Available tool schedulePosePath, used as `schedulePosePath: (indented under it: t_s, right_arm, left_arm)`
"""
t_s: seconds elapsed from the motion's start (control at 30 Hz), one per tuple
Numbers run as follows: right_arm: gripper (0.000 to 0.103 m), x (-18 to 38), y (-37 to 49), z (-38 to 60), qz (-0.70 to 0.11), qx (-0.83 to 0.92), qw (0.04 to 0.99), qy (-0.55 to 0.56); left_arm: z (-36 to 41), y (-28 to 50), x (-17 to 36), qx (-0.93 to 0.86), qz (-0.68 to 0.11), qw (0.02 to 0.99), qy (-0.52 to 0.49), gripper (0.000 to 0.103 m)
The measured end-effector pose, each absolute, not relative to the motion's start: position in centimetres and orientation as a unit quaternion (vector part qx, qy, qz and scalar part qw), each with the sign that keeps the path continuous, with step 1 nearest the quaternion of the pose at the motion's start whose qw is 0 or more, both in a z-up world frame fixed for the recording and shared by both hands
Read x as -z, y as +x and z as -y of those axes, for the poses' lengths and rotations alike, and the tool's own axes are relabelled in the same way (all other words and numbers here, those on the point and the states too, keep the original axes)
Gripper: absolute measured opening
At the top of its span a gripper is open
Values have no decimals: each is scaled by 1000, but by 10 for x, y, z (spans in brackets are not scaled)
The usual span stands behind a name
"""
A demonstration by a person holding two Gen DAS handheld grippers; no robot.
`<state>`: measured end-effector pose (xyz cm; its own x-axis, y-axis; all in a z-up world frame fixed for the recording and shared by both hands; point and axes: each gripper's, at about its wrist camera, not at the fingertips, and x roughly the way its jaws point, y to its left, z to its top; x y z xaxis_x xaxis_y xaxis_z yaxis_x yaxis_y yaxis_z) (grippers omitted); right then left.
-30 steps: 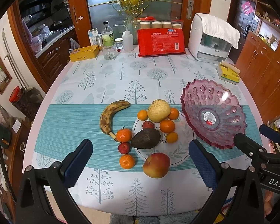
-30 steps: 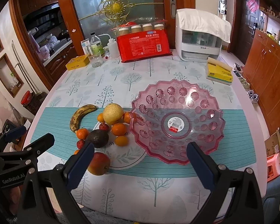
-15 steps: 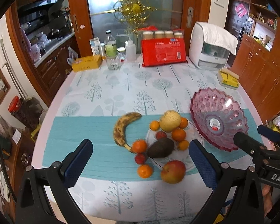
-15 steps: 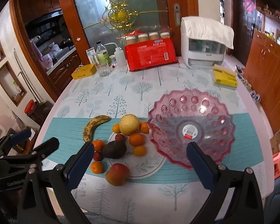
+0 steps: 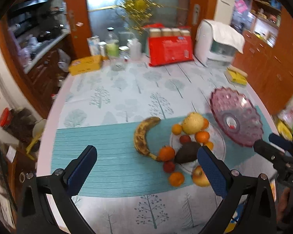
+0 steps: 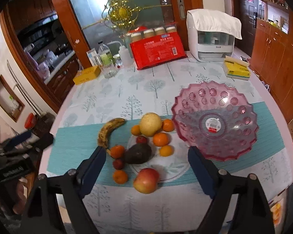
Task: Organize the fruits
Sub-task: 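Grasp the red apple with the right tool while the left tool grasps the avocado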
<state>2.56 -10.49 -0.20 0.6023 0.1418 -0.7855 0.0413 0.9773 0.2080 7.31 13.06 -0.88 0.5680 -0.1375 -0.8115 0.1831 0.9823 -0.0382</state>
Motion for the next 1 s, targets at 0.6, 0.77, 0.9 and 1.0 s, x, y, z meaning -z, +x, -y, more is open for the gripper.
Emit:
schedulePosePath:
  t_s: [0.6,0.77,0.9,1.0]
  right_arm:
    - [88,95,13,84,-490,37,858,149]
    - [87,133,16,78,-508,55,849,134]
    - [87,156,22,81,-509,66,846,147]
    - [87,168,29,80,-513,71,843,143]
  left_arm:
    - [-86,130,110,232,-502,818,157,102]
    - [-62,149,138,271,-511,797,171,102]
    - [-45,160,159,292,-529,776,181,102]
    - [-36,166,173,300,-546,762,177,102]
